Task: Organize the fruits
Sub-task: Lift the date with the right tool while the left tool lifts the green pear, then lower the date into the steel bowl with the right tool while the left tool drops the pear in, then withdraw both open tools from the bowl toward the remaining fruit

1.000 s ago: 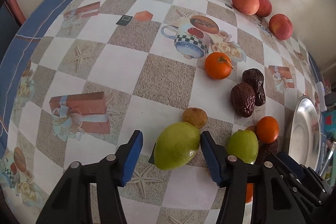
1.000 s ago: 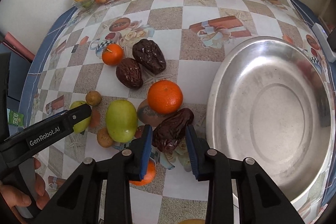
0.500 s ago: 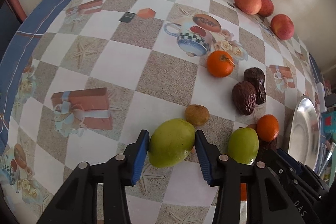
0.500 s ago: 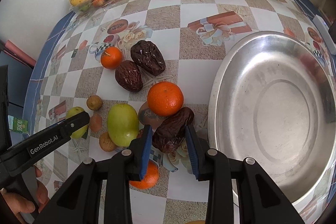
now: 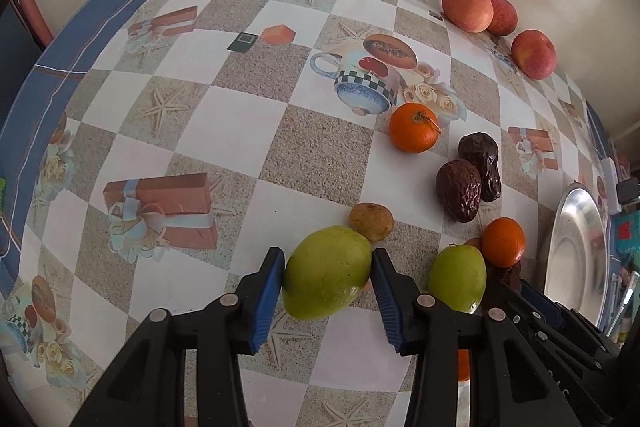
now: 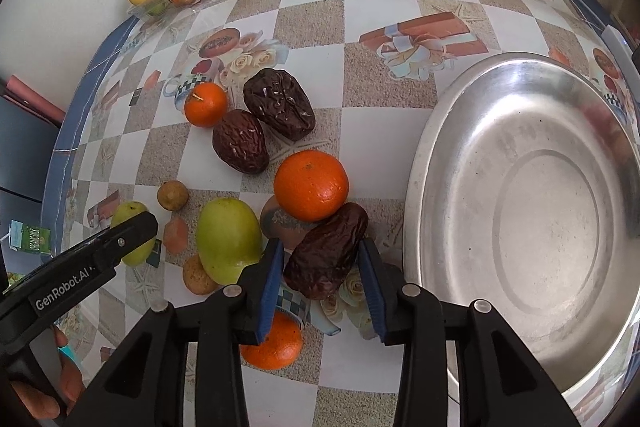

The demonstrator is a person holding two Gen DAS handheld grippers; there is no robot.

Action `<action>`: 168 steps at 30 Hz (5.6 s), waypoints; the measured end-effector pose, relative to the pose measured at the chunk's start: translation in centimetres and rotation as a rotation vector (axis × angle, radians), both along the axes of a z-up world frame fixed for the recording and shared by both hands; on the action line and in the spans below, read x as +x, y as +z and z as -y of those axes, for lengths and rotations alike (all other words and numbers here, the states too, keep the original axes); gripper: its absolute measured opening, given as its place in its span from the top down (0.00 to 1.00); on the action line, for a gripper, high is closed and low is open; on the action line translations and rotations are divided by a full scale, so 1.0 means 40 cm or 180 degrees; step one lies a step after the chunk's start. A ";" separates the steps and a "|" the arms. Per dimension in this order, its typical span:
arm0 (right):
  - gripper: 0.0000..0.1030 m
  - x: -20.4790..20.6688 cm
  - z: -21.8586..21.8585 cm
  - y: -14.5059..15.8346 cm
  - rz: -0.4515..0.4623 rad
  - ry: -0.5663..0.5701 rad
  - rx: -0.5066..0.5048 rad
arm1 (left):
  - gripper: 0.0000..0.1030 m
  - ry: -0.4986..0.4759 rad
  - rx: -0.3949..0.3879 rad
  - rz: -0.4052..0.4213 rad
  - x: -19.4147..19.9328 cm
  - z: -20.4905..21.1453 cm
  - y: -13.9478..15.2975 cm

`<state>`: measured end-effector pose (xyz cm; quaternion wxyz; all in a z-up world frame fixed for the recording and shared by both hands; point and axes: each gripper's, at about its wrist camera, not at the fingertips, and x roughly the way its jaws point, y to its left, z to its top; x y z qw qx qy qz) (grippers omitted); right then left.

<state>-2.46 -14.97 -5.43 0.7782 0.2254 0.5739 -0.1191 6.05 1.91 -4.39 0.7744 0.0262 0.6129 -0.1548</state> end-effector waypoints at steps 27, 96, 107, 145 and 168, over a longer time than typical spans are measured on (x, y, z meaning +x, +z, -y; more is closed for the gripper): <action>0.64 -0.035 -0.016 0.107 0.0409 0.0062 -0.0085 | 0.54 0.0063 -0.0082 0.0156 -0.025 -0.013 0.038; 0.63 -0.203 0.277 0.089 0.0179 -0.1231 -0.0282 | 0.63 -0.1538 0.0650 0.0579 -0.233 0.372 0.014; 0.63 -0.215 0.286 0.102 0.0260 -0.1308 -0.0264 | 0.64 -0.1198 -0.0299 0.0295 -0.184 0.320 0.085; 0.30 -0.201 0.226 0.076 0.0074 -0.1003 -0.0406 | 0.12 -0.0618 0.0139 0.0525 -0.121 0.230 0.084; 0.02 -0.156 0.132 0.095 0.0393 -0.0591 -0.0330 | 0.00 0.0001 0.0239 0.0618 -0.043 0.031 0.084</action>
